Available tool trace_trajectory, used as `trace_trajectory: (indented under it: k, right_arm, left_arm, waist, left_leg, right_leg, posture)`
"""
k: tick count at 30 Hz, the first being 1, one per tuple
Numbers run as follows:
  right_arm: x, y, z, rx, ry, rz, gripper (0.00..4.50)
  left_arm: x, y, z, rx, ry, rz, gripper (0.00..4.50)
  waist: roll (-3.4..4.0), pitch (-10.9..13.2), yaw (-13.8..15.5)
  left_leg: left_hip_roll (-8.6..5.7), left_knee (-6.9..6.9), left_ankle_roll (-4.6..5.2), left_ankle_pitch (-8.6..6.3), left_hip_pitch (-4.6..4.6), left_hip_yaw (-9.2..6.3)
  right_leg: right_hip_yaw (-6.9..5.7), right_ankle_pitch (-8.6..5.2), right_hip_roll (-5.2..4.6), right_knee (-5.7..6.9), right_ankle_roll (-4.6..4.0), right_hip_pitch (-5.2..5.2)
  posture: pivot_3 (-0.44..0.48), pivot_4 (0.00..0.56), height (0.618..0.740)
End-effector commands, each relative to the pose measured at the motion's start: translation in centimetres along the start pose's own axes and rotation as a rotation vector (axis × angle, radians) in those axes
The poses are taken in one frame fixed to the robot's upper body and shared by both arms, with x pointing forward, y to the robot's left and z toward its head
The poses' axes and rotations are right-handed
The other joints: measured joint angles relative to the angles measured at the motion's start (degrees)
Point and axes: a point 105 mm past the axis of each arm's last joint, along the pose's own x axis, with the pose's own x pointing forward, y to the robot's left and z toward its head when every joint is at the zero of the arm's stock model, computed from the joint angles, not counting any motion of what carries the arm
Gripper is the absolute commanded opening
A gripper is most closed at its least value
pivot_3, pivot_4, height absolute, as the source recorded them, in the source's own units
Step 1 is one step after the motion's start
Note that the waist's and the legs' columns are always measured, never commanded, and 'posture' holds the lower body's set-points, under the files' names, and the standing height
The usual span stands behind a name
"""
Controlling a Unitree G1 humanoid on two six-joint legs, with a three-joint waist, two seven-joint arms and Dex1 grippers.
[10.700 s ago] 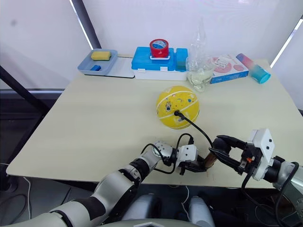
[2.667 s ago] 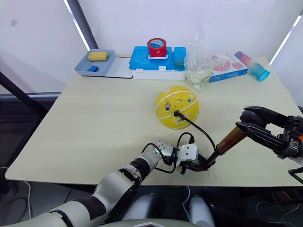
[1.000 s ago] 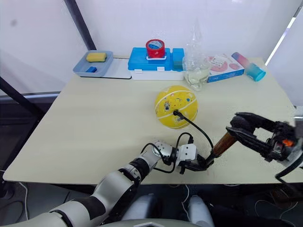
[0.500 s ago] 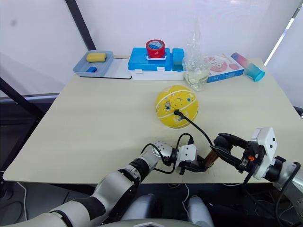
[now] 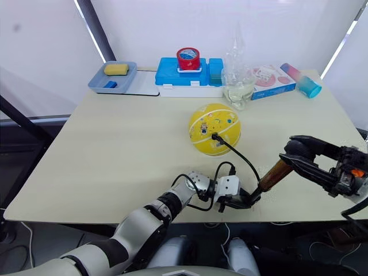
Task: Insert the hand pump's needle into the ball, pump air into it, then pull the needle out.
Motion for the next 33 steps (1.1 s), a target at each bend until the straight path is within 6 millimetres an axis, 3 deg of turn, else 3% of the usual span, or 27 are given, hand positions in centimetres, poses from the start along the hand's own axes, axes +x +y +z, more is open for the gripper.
trace_trajectory:
  k: [1, 5, 19, 21, 25, 33]
  right_arm:
    - [-0.9, -0.7, 3.0, -0.091, -0.076, -0.07, 2.02]
    - [-0.5, -0.7, 2.4, -0.071, -0.049, -0.06, 2.02]
    - [0.9, -0.2, -12.7, 0.096, 0.208, -0.088, 2.02]
    - [1.1, -0.2, -13.7, 0.104, 0.201, -0.103, 2.02]
    - [1.4, 0.0, -13.1, 0.078, 0.162, -0.1, 2.02]
    - [0.5, -0.8, -4.9, -0.026, -0.006, -0.078, 2.02]
  left_arm:
    - [0.3, -1.6, -1.3, -0.023, 0.054, -0.077, 1.11]
    - [0.3, -1.6, -1.3, -0.024, 0.053, -0.075, 1.11]
    - [0.4, -1.5, -1.2, -0.03, 0.044, -0.062, 1.11]
    - [0.4, -1.4, -1.2, -0.03, 0.045, -0.06, 1.11]
    - [0.3, -1.3, -1.2, -0.029, 0.046, -0.059, 1.11]
    - [0.4, -1.6, -1.3, -0.031, 0.046, -0.07, 1.11]
  waist:
    - [-0.03, 0.0, -0.1]
    - [-0.04, 0.0, -0.1]
    - [-0.3, -0.2, -0.4]
    - [-0.34, -0.2, -0.4]
    - [-0.19, -0.3, -0.5]
    - [0.17, -0.1, -1.1]
  left_leg:
    - [-0.01, 0.0, 0.02, 0.0, -0.01, 0.03]
    - [-0.01, 0.0, 0.1, 0.01, -0.07, 0.19]
    - [0.01, 0.01, 0.16, 0.03, -0.01, 0.23]
    - [0.01, 0.01, 0.16, 0.03, 0.01, 0.22]
    - [0.01, 0.0, 0.15, 0.03, 0.01, 0.13]
    - [-0.05, 0.0, 0.16, 0.04, -0.09, 0.03]
  right_leg:
    - [0.09, 0.0, 0.02, -0.02, 0.02, 0.0]
    - [0.61, -0.02, 0.15, -0.06, 0.18, -0.02]
    - [1.37, -0.15, 0.52, -0.05, 0.4, 0.13]
    - [1.38, -0.15, 0.53, -0.06, 0.4, 0.15]
    - [1.43, -0.16, 0.6, -0.03, 0.4, 0.18]
    - [1.85, -0.27, 0.73, -0.06, 0.58, 0.29]
  posture:
    - [0.0, 0.15, 0.737]
    - [0.0, 0.15, 0.737]
    - [0.0, 0.15, 0.737]
    - [0.0, 0.15, 0.737]
    - [0.0, 0.15, 0.737]
    - [0.0, 0.15, 0.737]
